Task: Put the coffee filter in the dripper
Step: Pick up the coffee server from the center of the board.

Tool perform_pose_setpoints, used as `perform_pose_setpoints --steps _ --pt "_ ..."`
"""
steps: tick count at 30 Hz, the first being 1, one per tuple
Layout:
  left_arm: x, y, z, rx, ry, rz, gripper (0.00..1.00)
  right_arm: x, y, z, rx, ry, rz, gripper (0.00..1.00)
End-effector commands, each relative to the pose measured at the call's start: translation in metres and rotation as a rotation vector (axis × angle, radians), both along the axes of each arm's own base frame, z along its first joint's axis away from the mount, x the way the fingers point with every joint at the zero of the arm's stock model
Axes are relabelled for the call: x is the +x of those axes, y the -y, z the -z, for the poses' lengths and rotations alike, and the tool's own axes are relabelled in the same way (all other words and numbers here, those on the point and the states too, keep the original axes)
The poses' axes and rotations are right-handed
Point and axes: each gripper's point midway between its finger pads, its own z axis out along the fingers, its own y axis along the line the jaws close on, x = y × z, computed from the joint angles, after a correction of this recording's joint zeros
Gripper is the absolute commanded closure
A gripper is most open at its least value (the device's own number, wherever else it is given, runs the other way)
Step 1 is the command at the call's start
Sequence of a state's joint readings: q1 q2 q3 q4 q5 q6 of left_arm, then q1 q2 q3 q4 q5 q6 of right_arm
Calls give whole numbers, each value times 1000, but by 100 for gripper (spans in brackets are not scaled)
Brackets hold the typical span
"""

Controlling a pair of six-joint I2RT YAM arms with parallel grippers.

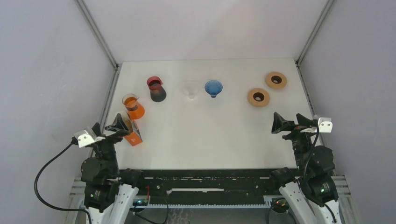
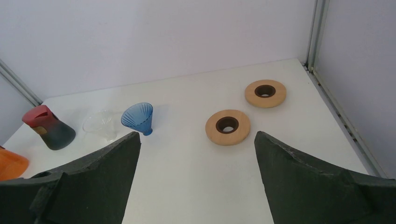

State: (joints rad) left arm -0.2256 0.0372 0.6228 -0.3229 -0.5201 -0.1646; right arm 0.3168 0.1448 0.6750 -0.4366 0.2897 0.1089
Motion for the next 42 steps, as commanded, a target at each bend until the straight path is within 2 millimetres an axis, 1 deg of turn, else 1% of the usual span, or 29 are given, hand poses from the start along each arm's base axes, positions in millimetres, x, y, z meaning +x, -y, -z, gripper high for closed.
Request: perform_pose_setpoints --steps 1,10,17,20,23,29,31,34,35,38,42 --pt "3 0 -1 12 4 -3 0 3 -2 -8 -5 27 -7 0" --pt "11 1 2 20 -37 -6 0 1 -4 -11 1 39 -24 0" --pt "27 9 2 52 -111 19 0 -3 -5 -12 10 50 -32 0" --pt "39 17 3 76 -161 51 0 -4 -7 -14 14 57 -43 0" --pt "56 21 9 92 -241 55 0 -4 -9 -14 19 56 -58 0" --pt "97 24 20 91 -405 61 0 -5 -15 -13 29 53 -90 0" --pt "109 20 22 54 -430 63 0 -6 -16 -13 30 54 -97 0" --pt "123 5 24 -13 -465 35 1 -9 -16 -13 34 59 -101 0" --pt "130 2 28 -32 -487 36 1 -9 -16 -13 34 61 -99 0" --pt "144 -4 28 -75 -507 43 1 -9 -16 -15 35 71 -99 0" --pt "162 -24 41 -129 -574 7 2 -9 -17 -14 36 66 -103 0"
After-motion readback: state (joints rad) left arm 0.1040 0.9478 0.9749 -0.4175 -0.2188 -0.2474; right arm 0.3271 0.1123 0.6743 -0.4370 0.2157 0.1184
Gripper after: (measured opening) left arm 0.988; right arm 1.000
